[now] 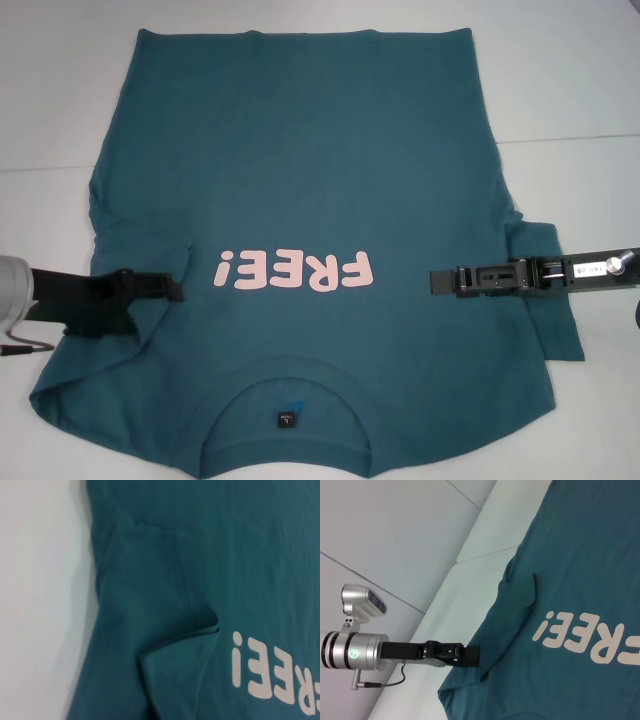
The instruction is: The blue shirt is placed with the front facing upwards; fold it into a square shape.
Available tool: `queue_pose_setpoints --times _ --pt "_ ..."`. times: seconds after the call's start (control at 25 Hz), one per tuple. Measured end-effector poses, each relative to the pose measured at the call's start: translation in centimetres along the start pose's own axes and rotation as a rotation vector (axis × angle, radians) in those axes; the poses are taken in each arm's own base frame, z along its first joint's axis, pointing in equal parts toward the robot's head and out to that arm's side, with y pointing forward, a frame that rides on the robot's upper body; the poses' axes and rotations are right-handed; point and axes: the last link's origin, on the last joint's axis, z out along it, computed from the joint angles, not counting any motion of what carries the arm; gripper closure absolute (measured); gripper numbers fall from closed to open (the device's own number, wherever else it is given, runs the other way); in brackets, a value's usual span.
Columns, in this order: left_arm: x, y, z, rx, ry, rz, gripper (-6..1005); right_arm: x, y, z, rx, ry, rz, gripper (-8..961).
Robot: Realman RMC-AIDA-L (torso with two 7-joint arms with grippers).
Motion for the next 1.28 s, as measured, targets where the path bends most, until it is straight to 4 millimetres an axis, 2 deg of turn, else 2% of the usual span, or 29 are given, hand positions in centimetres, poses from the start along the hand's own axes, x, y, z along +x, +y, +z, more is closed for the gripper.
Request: queue_pose_setpoints --times 0.32,0.52,0.56,0.6,0.72,0.8,0.88,1.12,1.28 --pt "0.6 1.1 1.2 0.002 0.003 0.022 47 0.1 0.0 0.0 0.001 0.000 0.002 11" --pt "1.0 2.3 1.2 -0.047 0.035 0.045 47 0.1 0.0 0.0 0.001 0.000 0.001 11" --pt "0.6 3.2 1.0 -0.114 0.027 0.078 47 0.1 -0.1 0.0 0.001 -0.001 0.001 11" --pt "0.6 3.2 1.0 -0.114 0.027 0.078 47 0.1 0.0 0.0 0.001 -0.001 0.001 11" --pt "-0.9 4.7 0.6 -0.243 -0.040 0.154 48 0.1 -0.1 0.0 0.002 -0.001 0.001 11" --pt "-1.8 5.0 0.4 -0.280 -0.089 0.178 48 0.1 -0.1 0.0 0.002 -0.001 0.002 11" --pt "-2.0 4.6 0.2 -0.276 -0.097 0.171 48 0.0 -0.1 0.0 0.005 -0.003 0.002 11" --pt "-1.5 1.7 -2.0 -0.246 0.003 0.128 48 0.0 -0.2 0.0 0.009 -0.006 -0.005 11" --pt "-2.8 0.4 -3.5 -0.286 0.008 0.201 48 -0.1 -0.4 0.1 0.027 -0.021 -0.003 11"
